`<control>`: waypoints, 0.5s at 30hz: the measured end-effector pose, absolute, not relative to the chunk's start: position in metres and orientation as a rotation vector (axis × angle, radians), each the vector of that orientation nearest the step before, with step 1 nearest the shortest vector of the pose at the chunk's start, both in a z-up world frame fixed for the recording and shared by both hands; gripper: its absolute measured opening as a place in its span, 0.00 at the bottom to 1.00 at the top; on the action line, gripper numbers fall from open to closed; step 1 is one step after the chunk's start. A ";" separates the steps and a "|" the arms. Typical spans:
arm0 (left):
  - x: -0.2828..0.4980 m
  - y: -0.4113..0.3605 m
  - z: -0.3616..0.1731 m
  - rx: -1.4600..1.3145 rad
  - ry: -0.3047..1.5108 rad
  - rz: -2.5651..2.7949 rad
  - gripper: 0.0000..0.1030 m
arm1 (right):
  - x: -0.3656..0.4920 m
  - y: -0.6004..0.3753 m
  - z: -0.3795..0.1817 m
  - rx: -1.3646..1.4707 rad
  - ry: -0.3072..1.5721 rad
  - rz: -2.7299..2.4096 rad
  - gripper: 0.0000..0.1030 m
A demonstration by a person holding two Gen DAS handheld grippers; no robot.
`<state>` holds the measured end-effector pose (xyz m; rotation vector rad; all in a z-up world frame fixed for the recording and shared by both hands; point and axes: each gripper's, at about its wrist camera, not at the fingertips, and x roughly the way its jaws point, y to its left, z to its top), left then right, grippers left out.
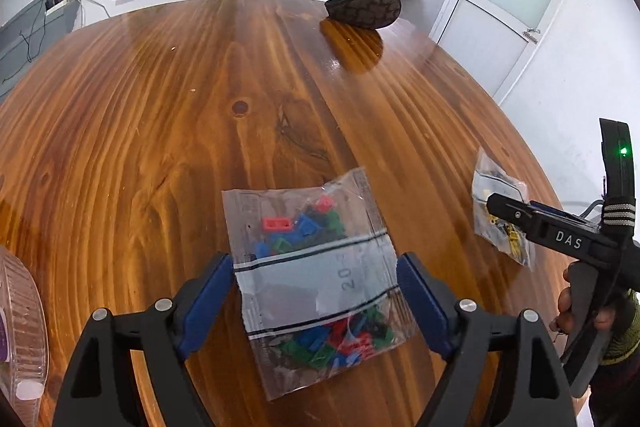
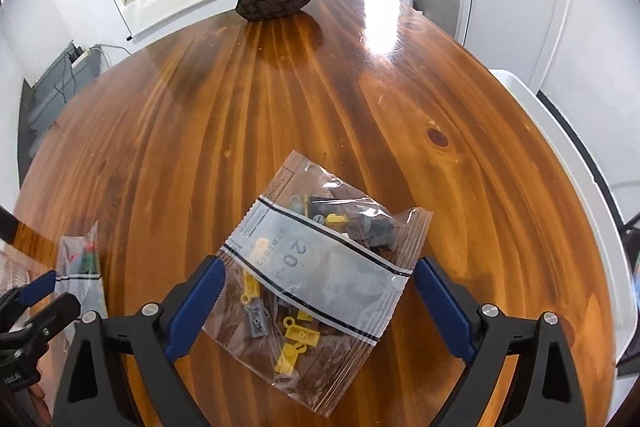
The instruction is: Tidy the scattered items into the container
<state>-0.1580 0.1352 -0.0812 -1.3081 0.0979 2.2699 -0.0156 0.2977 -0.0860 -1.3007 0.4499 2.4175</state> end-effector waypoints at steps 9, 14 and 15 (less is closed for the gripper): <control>-0.157 0.143 -0.091 -1.356 0.198 2.309 0.76 | -0.026 0.292 -0.094 -1.334 0.349 2.390 0.93; -0.150 0.145 -0.091 -1.331 0.249 2.321 0.64 | -0.026 0.290 -0.094 -1.322 0.304 2.416 0.72; -0.150 0.145 -0.091 -1.328 0.250 2.323 0.63 | -0.026 0.290 -0.093 -1.318 0.301 2.423 0.65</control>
